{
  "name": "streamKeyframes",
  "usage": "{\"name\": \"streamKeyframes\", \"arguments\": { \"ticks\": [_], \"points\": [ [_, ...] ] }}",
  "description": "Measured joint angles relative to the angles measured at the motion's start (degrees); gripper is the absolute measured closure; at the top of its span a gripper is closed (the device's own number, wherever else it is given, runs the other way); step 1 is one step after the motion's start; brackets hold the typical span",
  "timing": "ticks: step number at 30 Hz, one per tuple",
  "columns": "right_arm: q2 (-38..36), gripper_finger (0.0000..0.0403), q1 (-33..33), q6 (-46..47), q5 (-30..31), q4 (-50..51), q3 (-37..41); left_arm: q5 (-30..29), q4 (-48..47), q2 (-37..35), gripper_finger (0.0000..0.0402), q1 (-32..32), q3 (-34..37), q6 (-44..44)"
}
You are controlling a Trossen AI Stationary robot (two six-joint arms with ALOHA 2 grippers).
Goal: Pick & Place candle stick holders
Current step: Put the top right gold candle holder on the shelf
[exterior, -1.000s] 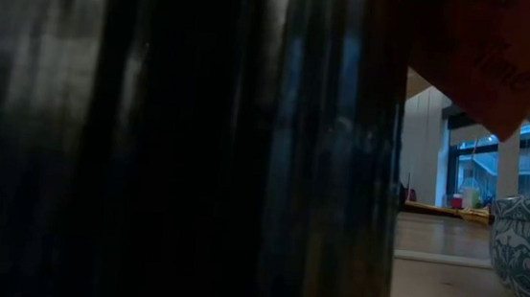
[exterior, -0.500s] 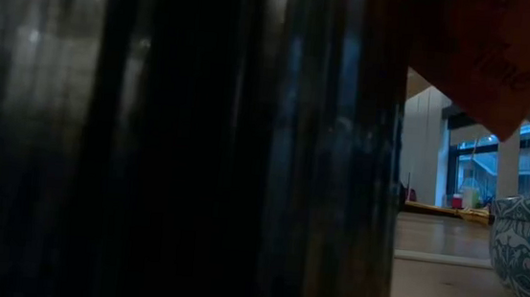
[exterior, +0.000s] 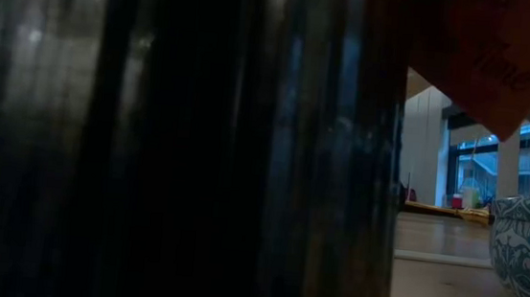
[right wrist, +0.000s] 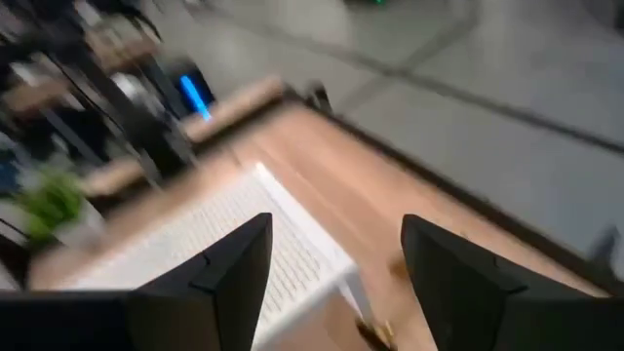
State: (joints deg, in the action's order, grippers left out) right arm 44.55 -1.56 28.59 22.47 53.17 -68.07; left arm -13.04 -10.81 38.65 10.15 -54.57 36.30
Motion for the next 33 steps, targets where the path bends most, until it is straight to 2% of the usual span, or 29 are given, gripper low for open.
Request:
{"name": "streamKeyframes", "arguments": {
  "ticks": [7, 12, 19, 24, 29, 33],
  "points": [
    [10.2, 0.0171, -1.0, 8.6, -3.5, 11.8, 0.0, 2.1, 0.0, 1.5, 0.0199, 1.9, 0.0, 0.6],
    [15.3, 0.0171, -2.0, 18.3, -1.8, 17.7, 0.0, 3.9, 0.1, 2.2, 0.0199, 3.5, 0.0, 0.6],
    [19.7, 0.0171, -5.2, 32.7, -2.0, 24.8, 0.0, 8.3, -0.6, 3.5, 0.0199, 6.2, 0.0, 2.4],
    [21.2, 0.0171, -8.9, 40.1, -6.4, 25.3, 0.0, 10.6, -0.9, 4.5, 0.0199, 7.6, 0.0, 2.5],
    [23.2, 0.0171, -13.6, 39.2, -10.2, 25.3, 0.0, 11.1, -0.8, 5.0, 0.0199, 9.2, 0.0, 2.5],
    [25.4, 0.0171, -17.0, 32.4, -10.3, 24.2, 0.0, 12.6, -0.8, 5.2, 0.0199, 10.7, 0.1, 2.5]
  ]
}}
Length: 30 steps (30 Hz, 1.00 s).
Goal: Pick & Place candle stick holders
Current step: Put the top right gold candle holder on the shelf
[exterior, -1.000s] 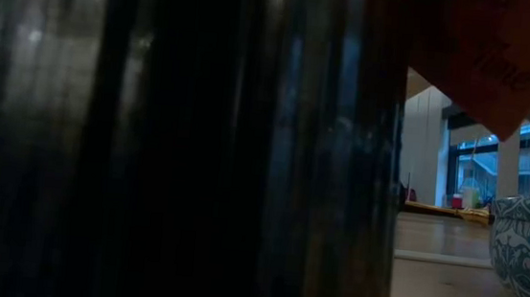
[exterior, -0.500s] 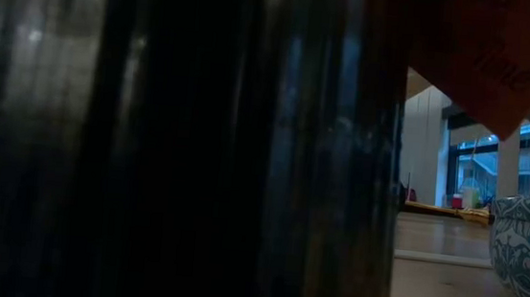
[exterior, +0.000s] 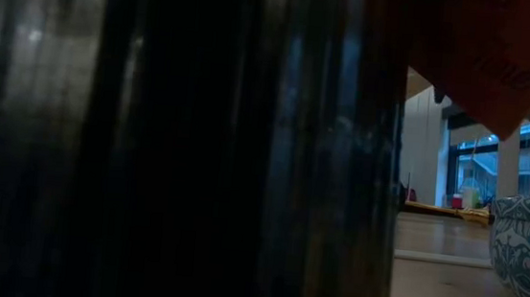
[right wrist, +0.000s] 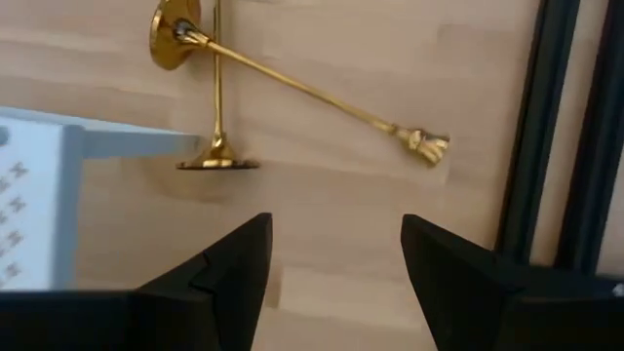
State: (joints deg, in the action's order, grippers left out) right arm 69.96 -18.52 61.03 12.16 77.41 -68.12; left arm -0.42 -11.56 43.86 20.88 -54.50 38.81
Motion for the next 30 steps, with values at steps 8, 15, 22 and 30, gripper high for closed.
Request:
{"name": "streamKeyframes", "arguments": {
  "ticks": [8, 15, 22, 30],
  "points": [
    [5.7, 0.0171, -5.6, -26.7, -4.5, -9.6, 0.0, 5.8, -0.2, 0.9, 0.0199, 2.4, 0.0, 1.0],
    [13.8, 0.0171, -11.7, -31.6, -6.2, -6.5, 0.0, 7.1, -0.2, 1.1, 0.0199, 2.5, 0.0, 1.6],
    [20.9, 0.0171, -13.8, -38.5, -5.8, -6.5, 0.0, 7.2, -0.2, 1.1, 0.0199, 2.5, 0.0, 3.0],
    [26.3, 0.0171, -13.0, -47.0, -5.5, -11.1, 0.1, 7.1, -0.2, 1.1, 0.0199, 2.6, 0.0, 3.1]
  ]
}}
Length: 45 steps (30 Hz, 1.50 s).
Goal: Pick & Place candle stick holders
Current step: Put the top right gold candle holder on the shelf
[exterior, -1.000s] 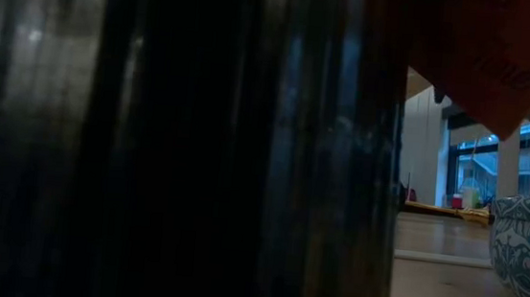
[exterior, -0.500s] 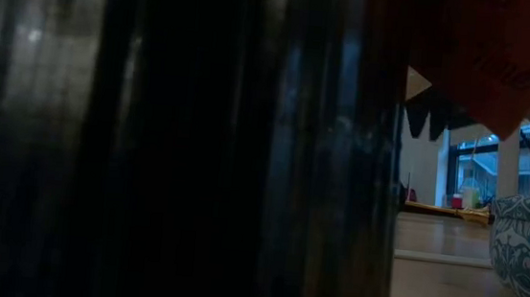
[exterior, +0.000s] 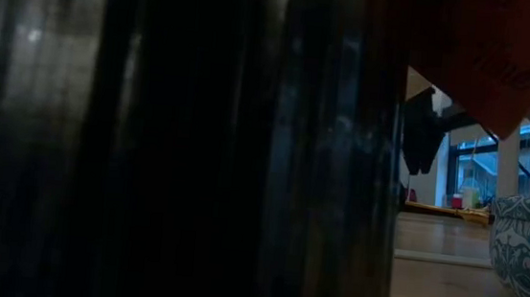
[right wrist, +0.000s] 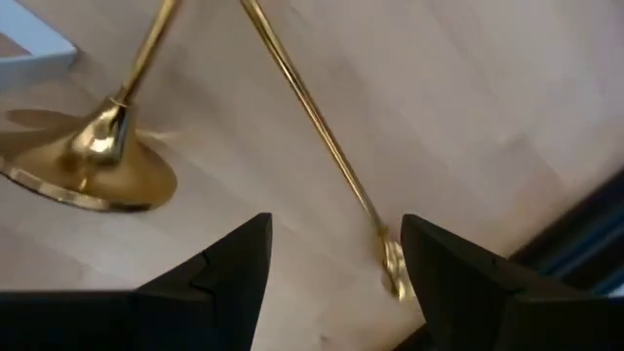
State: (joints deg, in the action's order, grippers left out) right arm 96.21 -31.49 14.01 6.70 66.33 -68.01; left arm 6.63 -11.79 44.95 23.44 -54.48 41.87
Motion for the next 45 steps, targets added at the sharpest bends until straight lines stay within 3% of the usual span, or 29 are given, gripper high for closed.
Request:
{"name": "streamKeyframes", "arguments": {
  "ticks": [4, 7, 19, 29, 34, 37, 45],
  "points": [
    [0.2, 0.0173, 0.2, -0.9, 2.1, -4.5, 1.9, 0.0, 0.0, 0.0, 0.0199, 0.0, 0.0, 0.0],
    [0.2, 0.0177, -0.9, 0.5, -0.5, -5.4, 4.3, 0.8, 0.0, 0.0, 0.0199, 0.0, 0.0, 0.0],
    [-0.1, 0.0178, -1.9, 6.7, -0.5, -10.6, 15.3, 1.5, 0.0, 0.0, 0.0199, 0.0, 0.0, -0.5],
    [0.3, 0.0179, -1.8, 9.9, -3.2, -18.1, 16.7, 1.6, 0.0, 0.0, 0.0199, 0.0, 0.0, -0.6],
    [0.3, 0.0179, -1.0, 9.9, -8.2, -16.8, 15.1, 1.9, 0.0, 0.0, 0.0199, -0.1, 0.0, -0.6],
    [0.2, 0.0179, -0.4, 8.5, -7.8, -13.8, 11.9, 1.9, 0.0, 0.0, 0.0199, -0.1, 0.0, -0.6],
    [0.1, 0.0179, -2.0, 6.5, 3.6, -8.4, -0.4, 1.9, 0.0, 0.0, 0.0199, -0.1, 0.0, -1.1]
  ]
}}
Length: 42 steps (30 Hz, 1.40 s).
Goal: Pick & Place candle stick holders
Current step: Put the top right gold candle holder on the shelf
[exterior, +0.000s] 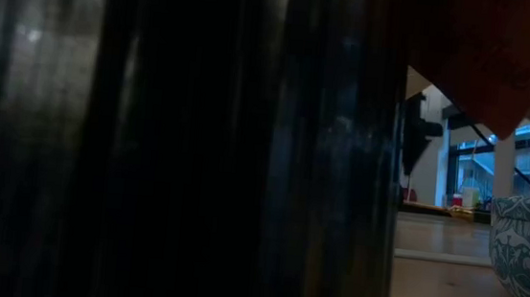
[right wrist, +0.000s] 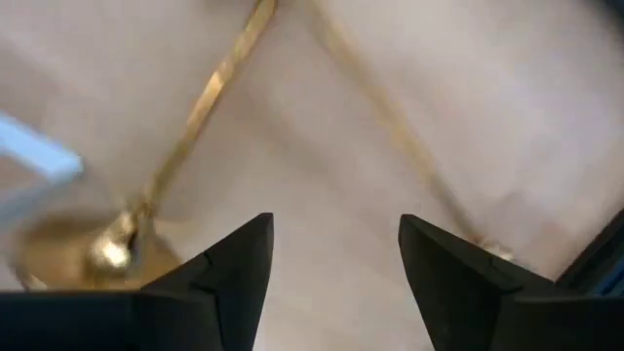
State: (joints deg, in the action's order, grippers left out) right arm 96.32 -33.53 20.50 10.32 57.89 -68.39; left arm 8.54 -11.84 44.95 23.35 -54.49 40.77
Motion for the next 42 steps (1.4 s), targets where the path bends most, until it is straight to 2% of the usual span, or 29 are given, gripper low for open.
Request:
{"name": "streamKeyframes", "arguments": {
  "ticks": [6, 11, 17, 19, 22, 27, 35, 42],
  "points": [
    [0.6, 0.0179, -7.5, -0.5, -3.5, -1.1, -0.8, 0.5, 0.0, 0.0, 0.0199, 0.0, 0.0, 0.4],
    [0.9, 0.0179, -11.6, -7.5, -6.5, 1.8, -0.7, 2.1, 0.0, 0.0, 0.0199, 0.0, 0.0, 0.9],
    [0.9, 0.0179, -11.8, -19.3, -7.1, 4.1, -0.2, 3.1, 0.0, 0.0, 0.0199, 0.0, 0.0, 1.1],
    [0.9, 0.0179, -11.2, -22.8, -9.0, 3.5, 0.9, 3.1, 0.0, 0.0, 0.0199, 0.0, 0.0, 1.1],
    [0.9, 0.0179, -10.1, -25.7, -8.4, 3.1, 3.8, 3.1, 0.0, 0.0, 0.0199, 0.0, 0.0, 1.5],
    [0.9, 0.0179, -10.2, -24.8, -5.3, 1.7, 9.8, 3.2, 0.0, 0.0, 0.0199, 0.0, 0.0, 1.6],
    [0.7, 0.0184, -10.0, -19.9, -6.5, -4.1, 18.8, 3.1, 0.0, 0.0, 0.0199, 0.0, 0.0, 2.0],
    [0.9, 0.0249, -8.2, -16.6, -7.5, -5.2, 18.0, 3.1, 0.0, 0.0, 0.0199, 0.0, 0.0, 2.0]
  ]
}}
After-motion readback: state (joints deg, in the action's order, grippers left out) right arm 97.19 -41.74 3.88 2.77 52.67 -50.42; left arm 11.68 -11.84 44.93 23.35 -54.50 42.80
